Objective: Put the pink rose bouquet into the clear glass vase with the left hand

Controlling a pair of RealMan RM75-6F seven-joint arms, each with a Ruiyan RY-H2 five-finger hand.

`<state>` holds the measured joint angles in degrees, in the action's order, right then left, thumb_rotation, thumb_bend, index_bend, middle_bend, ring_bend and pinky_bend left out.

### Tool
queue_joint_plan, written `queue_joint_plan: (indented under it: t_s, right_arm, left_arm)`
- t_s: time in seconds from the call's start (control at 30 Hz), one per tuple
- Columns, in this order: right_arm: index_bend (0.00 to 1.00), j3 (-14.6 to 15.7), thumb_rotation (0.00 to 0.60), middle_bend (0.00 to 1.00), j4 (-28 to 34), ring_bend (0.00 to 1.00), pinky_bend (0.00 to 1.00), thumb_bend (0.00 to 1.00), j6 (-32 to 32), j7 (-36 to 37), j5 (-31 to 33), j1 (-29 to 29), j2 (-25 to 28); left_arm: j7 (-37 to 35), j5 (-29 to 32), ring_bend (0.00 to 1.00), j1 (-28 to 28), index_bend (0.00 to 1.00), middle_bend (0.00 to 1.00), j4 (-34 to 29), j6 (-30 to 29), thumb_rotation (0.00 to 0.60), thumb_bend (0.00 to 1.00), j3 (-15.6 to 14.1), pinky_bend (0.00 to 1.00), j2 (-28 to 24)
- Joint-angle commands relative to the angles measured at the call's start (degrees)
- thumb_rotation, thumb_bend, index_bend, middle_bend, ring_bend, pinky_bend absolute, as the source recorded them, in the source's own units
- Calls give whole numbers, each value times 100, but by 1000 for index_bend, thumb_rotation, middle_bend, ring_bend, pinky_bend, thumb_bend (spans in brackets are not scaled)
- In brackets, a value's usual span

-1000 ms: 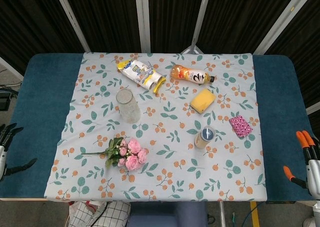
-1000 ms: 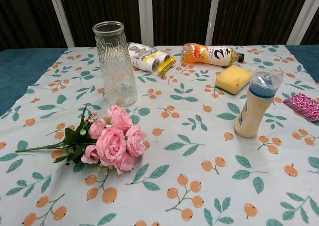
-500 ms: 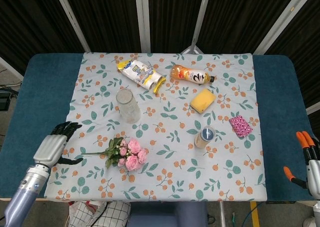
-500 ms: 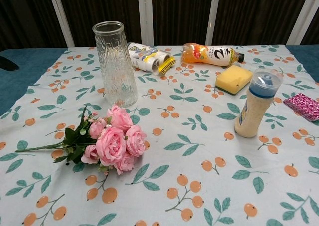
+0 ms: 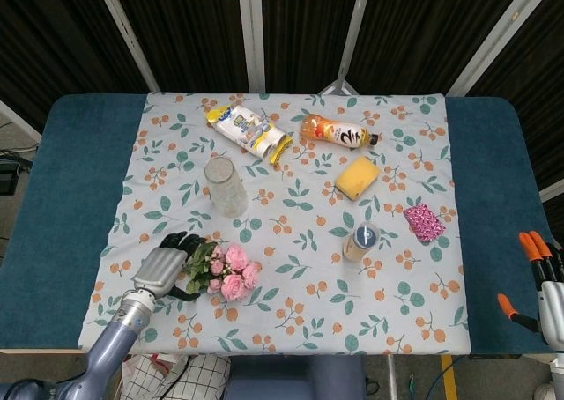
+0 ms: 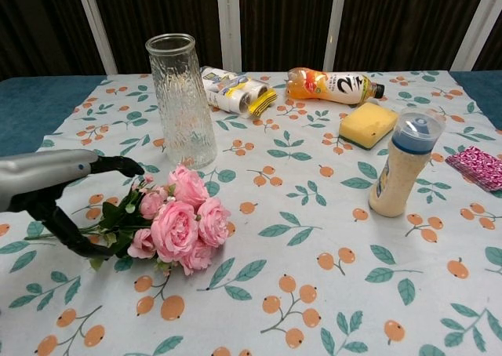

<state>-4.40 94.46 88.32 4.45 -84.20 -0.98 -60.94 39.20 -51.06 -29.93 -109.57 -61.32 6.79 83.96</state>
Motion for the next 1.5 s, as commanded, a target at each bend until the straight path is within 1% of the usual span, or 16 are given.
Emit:
queue_joint_plan:
  t_s: [0.03,0.23,0.33,0.43,0.5,0.57,0.7,0.8,0.83,0.97,1.07,1.17,1.23,1.37,1.47,1.5]
  right_arm:
    - [90,-3,600,72,2,0,0,309,6,16,1,-3,7]
    - [90,-15,600,72,4,0,0,309,32,97,15,-21,40]
    - [89,-17,600,72,6,0,0,309,42,126,14,-27,55]
    - [89,-23,600,72,7,0,0,308,40,161,24,-29,65]
    - [89,-24,600,72,5,0,0,309,32,182,34,-29,69]
    - [89,-22,600,72,15,0,0,309,21,222,36,-28,77]
    - [89,-20,600,72,22,0,0,308,25,251,19,-28,90]
    - [89,-27,600,72,25,0,0,309,44,279,18,-36,97]
    - [89,-29,600,72,25,0,0,309,49,295,21,-39,100]
    - [89,-30,600,72,22,0,0,309,52,358,20,-45,110]
    - [90,-28,600,72,13,0,0,309,53,368,10,-44,112]
    - [90,-39,600,72,7,0,0,309,66,372,17,-45,104]
    - [89,-38,600,72,5,0,0,310,61,392,21,-46,101]
    - [90,-31,600,72,16,0,0,309,25,403,23,-33,97]
    - [89,-23,600,72,23,0,0,309,16,365,11,-26,89]
    - [89,-22,600,72,28,0,0,309,20,342,10,-27,81]
  left_arm:
    - [208,188,0,-202,110,75,230,-18,600,127,2,16,299]
    - [140,164,0,-383,110,91,532,-10,600,127,28,16,717]
    - [144,106,0,-438,120,123,661,-41,600,133,10,16,844]
    - [174,75,0,-480,162,179,729,-105,600,201,-19,20,939]
    - [222,46,10,-496,195,215,756,-170,600,268,-46,57,979]
    - [381,37,46,-528,227,249,788,-269,600,327,-98,127,1010]
    - [624,38,78,-585,271,297,861,-421,600,372,-151,168,1106]
    - [765,72,81,-638,351,348,867,-486,600,431,-167,168,1183]
    - [785,57,86,-647,392,371,867,-514,600,452,-169,168,1207]
    - [968,-150,114,-663,519,471,974,-774,600,521,-222,169,1319]
    - [1054,-291,133,-656,582,510,1052,-963,600,530,-233,168,1387]
    - [902,-475,163,-628,621,542,997,-1095,600,536,-160,168,1374]
    - [673,-724,174,-599,639,564,880,-1192,600,539,-85,168,1283]
    - [400,-1030,206,-573,668,597,543,-1260,600,541,23,169,957]
    - [204,-1226,208,-566,665,590,261,-1298,600,541,134,168,707]
    - [-11,-1361,208,-559,663,588,85,-1279,600,541,200,168,558]
